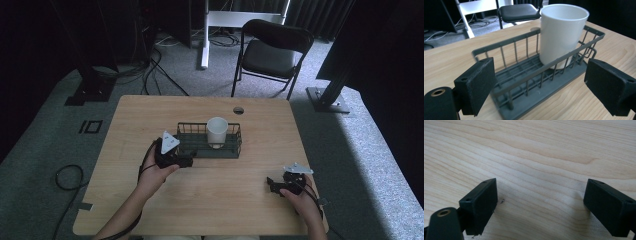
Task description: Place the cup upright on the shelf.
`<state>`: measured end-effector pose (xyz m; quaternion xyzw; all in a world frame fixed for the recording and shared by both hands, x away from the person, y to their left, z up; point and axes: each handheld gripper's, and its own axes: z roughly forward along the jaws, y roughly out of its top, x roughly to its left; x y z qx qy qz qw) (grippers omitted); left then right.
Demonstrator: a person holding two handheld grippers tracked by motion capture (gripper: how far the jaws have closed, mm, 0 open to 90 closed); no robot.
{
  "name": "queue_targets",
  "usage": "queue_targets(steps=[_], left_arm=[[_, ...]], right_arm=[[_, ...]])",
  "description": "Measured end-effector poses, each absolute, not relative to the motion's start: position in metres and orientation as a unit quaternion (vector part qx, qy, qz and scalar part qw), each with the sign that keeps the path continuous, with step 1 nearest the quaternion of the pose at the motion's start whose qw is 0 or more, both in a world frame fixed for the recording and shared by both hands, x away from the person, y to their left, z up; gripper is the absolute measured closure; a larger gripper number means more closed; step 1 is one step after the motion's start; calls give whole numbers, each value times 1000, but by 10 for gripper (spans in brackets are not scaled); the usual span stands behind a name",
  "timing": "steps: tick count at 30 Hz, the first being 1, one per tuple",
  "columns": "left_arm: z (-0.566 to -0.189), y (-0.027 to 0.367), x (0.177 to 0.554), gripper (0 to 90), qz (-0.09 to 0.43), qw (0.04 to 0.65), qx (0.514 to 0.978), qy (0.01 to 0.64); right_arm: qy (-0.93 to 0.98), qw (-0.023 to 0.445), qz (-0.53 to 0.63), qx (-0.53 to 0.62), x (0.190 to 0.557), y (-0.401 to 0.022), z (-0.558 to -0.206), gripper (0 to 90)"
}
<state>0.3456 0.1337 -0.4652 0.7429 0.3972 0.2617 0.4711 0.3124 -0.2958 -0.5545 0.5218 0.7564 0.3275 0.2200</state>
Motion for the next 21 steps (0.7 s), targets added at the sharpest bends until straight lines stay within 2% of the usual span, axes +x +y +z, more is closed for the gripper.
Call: queue_targets(steps=[21], left_arm=[[-508,179,330,106,264,432,733,455]], right_arm=[[756,220,327,522,312,-296,-554,116]])
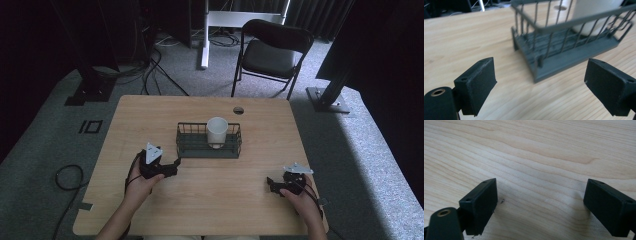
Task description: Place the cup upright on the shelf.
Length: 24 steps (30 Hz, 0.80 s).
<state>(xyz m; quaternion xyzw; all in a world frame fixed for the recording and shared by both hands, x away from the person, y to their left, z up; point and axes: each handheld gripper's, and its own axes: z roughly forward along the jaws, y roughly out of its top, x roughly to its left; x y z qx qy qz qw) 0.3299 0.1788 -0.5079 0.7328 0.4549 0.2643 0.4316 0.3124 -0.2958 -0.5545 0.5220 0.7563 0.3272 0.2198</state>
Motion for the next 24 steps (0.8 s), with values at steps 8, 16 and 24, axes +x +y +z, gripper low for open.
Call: queue_targets(steps=[8,16,24], left_arm=[[-524,194,325,106,268,407,730,479],[-532,209,317,106,275,377,728,502],[-537,223,309,106,278,352,723,526]], right_arm=[[757,221,327,521,312,-296,-555,116],[757,221,327,521,312,-296,-555,116],[757,221,327,521,312,-296,-555,116]])
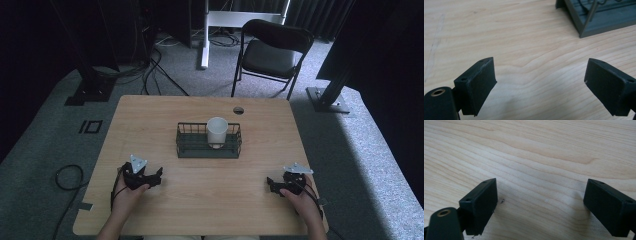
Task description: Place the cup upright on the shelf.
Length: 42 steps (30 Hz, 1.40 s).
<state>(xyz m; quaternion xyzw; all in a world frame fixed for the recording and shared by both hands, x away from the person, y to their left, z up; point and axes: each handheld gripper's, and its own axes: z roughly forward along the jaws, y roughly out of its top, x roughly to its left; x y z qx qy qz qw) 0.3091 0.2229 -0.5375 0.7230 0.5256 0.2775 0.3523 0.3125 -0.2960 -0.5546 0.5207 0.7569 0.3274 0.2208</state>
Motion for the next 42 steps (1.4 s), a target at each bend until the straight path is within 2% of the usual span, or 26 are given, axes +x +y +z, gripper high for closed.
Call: queue_targets(steps=[11,20,26,42], left_arm=[[-540,248,307,106,279,345,693,568],[-544,263,305,106,291,308,684,594],[-548,268,304,106,277,299,683,605],[-549,294,299,86,285,271,663,637]], right_arm=[[757,221,327,521,312,-296,-555,116],[757,221,327,521,312,-296,-555,116],[757,221,327,521,312,-296,-555,116],[757,221,328,521,312,-296,-555,116]])
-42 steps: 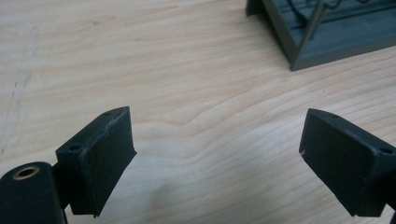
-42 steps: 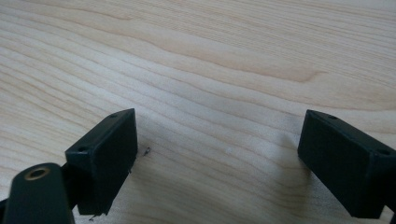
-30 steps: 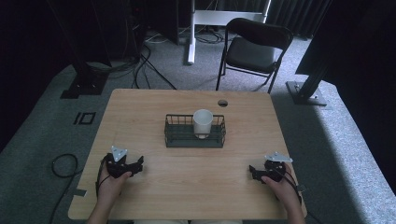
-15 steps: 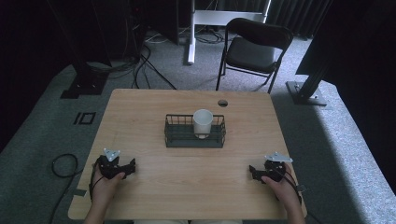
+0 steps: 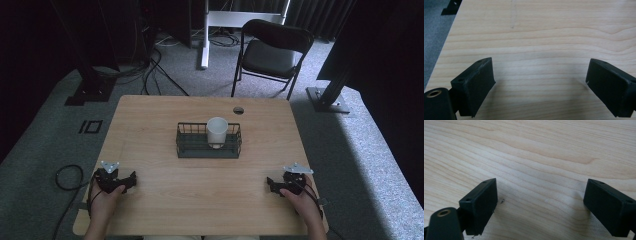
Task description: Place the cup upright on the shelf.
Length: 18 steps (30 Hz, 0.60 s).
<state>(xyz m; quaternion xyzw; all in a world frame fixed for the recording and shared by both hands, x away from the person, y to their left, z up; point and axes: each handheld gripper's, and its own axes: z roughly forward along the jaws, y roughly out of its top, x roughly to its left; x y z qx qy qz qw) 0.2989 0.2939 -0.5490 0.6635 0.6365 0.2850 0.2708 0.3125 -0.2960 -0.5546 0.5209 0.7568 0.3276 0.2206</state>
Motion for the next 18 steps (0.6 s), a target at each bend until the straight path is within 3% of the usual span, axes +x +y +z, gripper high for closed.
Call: queue_targets(steps=[18], left_arm=[[-551,298,299,85,255,283,690,616]], right_arm=[[757,221,328,521,313,-296,-555,116]])
